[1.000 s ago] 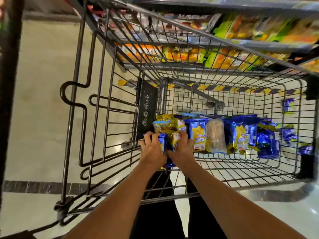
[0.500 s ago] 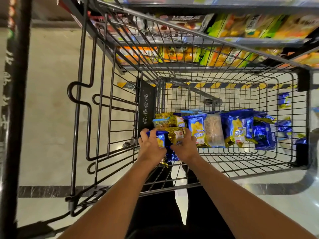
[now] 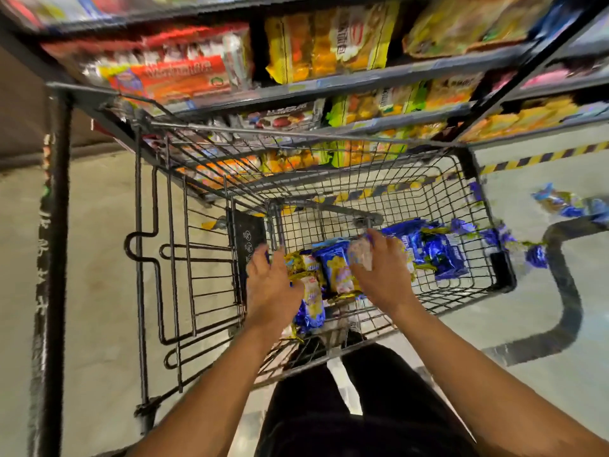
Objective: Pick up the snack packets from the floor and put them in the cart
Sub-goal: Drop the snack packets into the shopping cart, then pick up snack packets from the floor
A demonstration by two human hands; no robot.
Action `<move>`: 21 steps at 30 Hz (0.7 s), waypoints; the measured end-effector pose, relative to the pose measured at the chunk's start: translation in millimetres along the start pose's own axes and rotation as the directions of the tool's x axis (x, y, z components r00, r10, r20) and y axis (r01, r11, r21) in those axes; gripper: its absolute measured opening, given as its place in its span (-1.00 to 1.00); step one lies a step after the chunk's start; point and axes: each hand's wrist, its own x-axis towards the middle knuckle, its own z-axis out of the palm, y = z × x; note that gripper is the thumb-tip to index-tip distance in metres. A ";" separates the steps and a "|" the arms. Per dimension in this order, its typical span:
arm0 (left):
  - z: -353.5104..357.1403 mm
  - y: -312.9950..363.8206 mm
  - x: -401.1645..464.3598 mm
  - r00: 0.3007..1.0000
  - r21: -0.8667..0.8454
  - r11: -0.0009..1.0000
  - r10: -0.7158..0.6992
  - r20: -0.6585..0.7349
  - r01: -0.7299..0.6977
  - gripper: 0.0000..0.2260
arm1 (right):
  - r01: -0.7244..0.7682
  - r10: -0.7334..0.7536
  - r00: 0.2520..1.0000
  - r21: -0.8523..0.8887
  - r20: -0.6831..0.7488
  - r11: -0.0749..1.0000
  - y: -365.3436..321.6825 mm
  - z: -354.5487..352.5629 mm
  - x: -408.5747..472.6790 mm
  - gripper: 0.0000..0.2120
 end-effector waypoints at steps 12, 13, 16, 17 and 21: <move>-17.0 153.6 -24.7 0.880 0.172 0.877 0.467 -0.087 -0.449 -0.37 | 0.027 -0.017 0.930 0.021 -0.367 0.999 80.0 -118.1 -65.1 -0.40; -11.9 167.0 -33.0 0.863 0.176 0.863 0.495 -0.104 -0.474 -0.38 | 0.033 -0.020 0.913 0.025 -0.406 0.999 90.1 -125.8 -71.6 -0.41; 12.5 203.9 -61.6 0.828 0.232 0.824 0.550 -0.110 -0.517 -0.36 | 0.035 -0.023 0.873 0.016 -0.488 0.999 127.6 -147.8 -95.1 -0.39; 22.6 215.9 -71.4 0.822 0.259 0.812 0.561 -0.098 -0.523 -0.35 | 0.023 -0.010 0.867 0.020 -0.498 1.000 142.3 -155.8 -102.9 -0.37; 70.7 258.9 -108.5 0.801 0.368 0.748 0.598 -0.011 -0.553 -0.30 | -0.035 0.039 0.861 0.019 -0.507 0.999 207.9 -183.1 -133.0 -0.31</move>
